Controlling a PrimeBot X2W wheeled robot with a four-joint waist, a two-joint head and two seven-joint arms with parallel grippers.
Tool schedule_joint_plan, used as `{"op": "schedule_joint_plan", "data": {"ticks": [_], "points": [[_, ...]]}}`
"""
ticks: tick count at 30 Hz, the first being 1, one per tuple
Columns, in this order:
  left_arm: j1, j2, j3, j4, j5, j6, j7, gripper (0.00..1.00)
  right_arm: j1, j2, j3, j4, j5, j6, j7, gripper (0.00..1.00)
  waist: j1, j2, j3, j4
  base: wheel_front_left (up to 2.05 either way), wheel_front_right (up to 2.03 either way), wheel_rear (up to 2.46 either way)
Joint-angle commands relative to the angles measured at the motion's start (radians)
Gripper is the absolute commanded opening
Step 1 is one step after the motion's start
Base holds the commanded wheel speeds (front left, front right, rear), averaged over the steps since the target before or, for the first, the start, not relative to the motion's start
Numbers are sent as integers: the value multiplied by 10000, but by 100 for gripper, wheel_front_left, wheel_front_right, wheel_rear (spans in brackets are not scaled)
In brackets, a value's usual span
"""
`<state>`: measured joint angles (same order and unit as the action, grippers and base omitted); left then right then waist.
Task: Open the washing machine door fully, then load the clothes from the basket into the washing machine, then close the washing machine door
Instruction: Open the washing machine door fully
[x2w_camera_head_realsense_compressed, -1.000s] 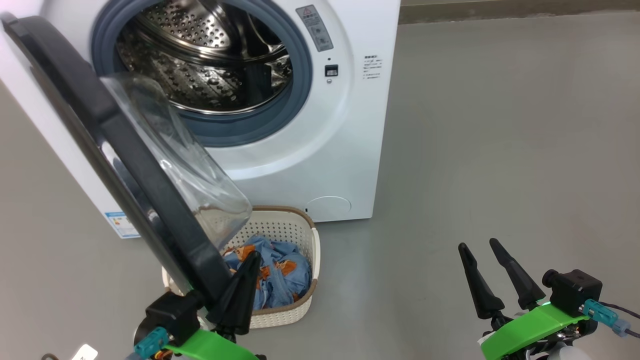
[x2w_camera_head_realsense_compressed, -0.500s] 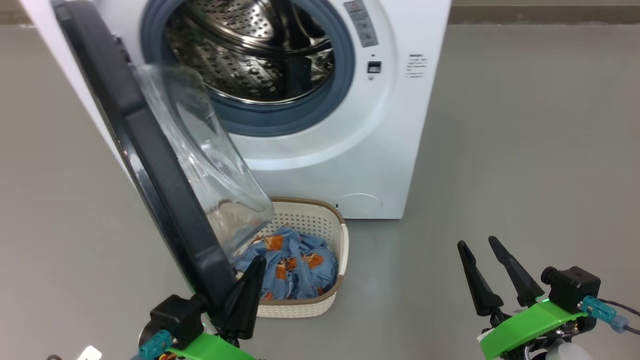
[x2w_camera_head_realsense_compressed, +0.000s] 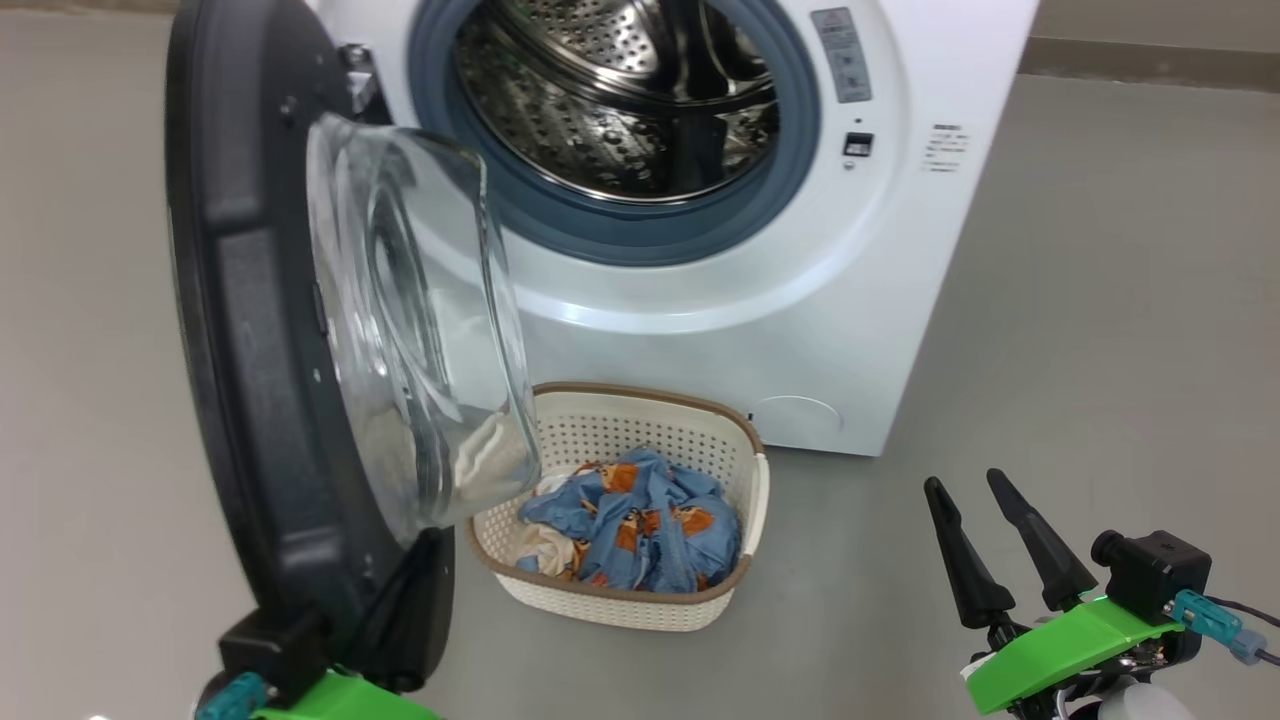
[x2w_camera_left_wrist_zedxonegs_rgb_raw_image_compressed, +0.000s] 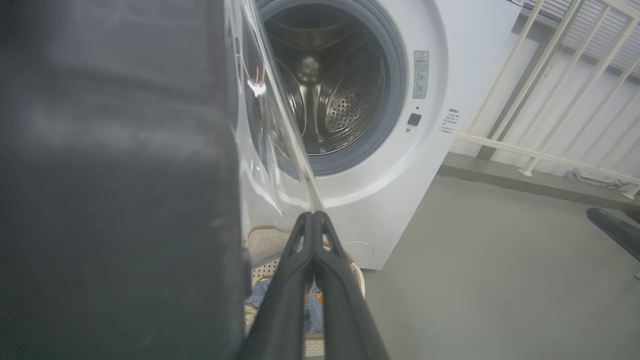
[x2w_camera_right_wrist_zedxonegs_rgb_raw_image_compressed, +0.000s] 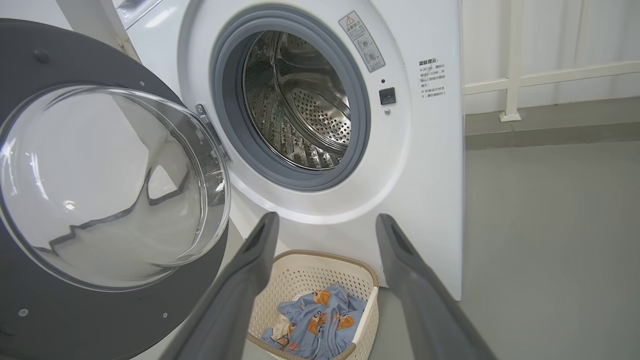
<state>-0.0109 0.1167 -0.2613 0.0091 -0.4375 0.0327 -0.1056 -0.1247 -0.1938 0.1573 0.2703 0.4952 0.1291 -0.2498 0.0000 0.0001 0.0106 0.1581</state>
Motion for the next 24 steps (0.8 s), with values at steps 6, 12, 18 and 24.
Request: {"op": "schedule_joint_plan", "data": {"ticks": [6, 12, 18, 24], "points": [[-264, 572, 987, -228, -98, 440, 97, 0, -134, 2, 202, -198, -52, 16, -120, 100, 0, -1, -97, 562, 0, 0, 0], [-348, 937, 1395, -290, -187, 688, 450, 0, -112, 64, 140, -200, -51, 16, -120, 100, 0, -1, -138, 894, 0, 0, 0], [-702, 1481, 1875, -31, -326, 742, 775, 0, -186, 149, 105, -224, -92, 16, -120, 100, 0, -1, 21, 1167, 0, 0, 0], [-1422, 2125, 2360, 708, -506, 604, 974, 0, -357, 249, 36, -233, -140, 16, -120, 100, 0, -1, 293, 1372, 0, 0, 0]]}}
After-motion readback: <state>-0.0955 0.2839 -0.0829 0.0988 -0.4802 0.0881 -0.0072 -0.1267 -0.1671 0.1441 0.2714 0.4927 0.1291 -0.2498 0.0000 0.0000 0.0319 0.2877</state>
